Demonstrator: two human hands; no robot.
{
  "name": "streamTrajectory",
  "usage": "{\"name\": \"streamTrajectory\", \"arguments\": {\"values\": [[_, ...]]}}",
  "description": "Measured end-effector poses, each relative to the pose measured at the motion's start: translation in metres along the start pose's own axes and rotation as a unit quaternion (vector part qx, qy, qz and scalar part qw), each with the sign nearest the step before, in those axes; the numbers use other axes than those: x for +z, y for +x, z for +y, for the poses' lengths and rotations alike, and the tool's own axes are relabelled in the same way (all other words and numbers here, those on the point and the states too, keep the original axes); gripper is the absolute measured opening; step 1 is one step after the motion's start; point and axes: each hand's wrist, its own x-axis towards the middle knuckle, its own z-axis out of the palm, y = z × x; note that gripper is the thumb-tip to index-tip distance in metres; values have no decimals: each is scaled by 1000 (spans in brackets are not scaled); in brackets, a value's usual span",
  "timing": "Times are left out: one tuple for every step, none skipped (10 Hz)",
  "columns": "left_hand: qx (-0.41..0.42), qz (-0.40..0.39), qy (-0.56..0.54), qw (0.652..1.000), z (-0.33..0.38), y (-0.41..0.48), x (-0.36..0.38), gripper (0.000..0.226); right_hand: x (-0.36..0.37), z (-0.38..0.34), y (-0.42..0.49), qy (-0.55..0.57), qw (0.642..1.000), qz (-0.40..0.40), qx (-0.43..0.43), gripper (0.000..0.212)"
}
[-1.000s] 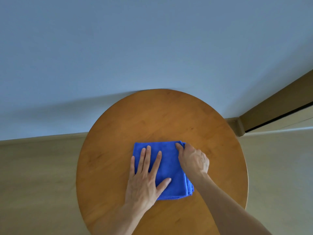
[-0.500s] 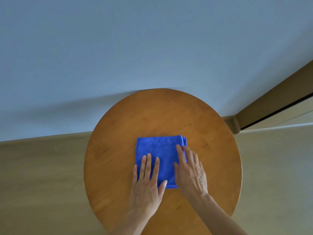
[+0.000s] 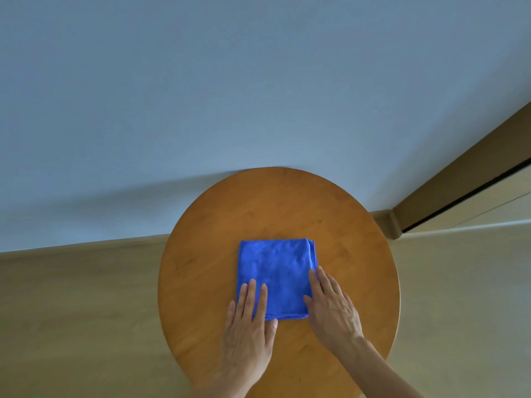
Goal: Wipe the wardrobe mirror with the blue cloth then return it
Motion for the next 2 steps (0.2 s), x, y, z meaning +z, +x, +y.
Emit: {"name": "streamTrajectory", "arguments": {"values": [[-24, -14, -63, 998, 3, -10, -29, 68, -31, -10, -17, 61, 997, 40, -25, 50], [-26, -4, -151, 988, 12, -24, -76, 65, -67, -25, -43, 127, 990, 58, -35, 42]]}}
